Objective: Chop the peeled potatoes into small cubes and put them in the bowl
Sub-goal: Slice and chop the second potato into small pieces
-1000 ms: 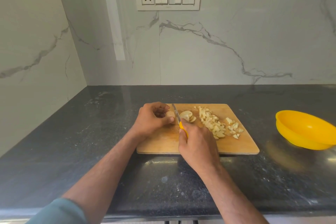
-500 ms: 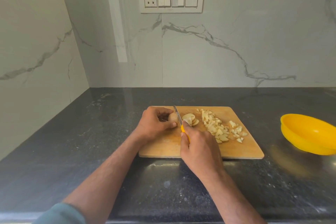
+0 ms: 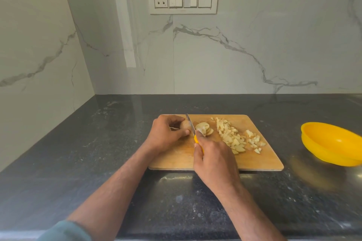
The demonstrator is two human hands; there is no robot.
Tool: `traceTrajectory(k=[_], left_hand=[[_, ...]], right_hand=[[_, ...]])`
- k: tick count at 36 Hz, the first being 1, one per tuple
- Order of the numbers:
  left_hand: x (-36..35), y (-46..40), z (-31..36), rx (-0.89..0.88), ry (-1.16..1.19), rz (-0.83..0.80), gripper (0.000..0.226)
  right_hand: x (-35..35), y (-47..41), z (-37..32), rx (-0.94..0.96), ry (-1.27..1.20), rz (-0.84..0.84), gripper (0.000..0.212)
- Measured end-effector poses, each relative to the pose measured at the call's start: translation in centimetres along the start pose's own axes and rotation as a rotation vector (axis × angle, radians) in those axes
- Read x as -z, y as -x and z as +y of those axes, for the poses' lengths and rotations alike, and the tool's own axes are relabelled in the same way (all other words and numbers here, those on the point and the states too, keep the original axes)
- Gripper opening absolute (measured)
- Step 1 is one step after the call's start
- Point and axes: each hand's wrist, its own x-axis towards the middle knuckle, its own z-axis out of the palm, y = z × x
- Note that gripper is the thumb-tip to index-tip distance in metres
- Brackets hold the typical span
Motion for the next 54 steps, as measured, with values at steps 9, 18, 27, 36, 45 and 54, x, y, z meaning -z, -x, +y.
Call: traceTrajectory(k=[9,18,27,36,45,54], left_hand=[[-0.2,0.0,0.1,0.008,0.015,0.034,0.049],[-0.1,0.2,0.6,-0.014,0.000,0.013,0.044],[-0.5,0.2,0.6,-0.037,-0.043,-0.002,0.034],[-0.7,0.1,0.4,-0.029,-0.054,0.004,0.040],[-0.6,-0.2,-0.1,-0.038,-0.033,0.005,0.038],[-0.3,-0.3,-0.4,-0.032,-0.039,-0.010,0.034]], right_hand=[[-0.1,0.0,0.2,0.018,0.011,0.022,0.045],[0.1,0.1,0.2,0.023,0.014,0.031,0.043],[0.3,0.0,0.1,0.003,-0.024,-0.030,0.043],[0.8,0.2,-0.4,0.001,-0.002,-0.064,0.043],[0.3,-0.2,-0.9,-0.005,0.041,-0.076,0.040],[0.2,-0.9,-1.2,0.009,0.011,-0.095,0.037]])
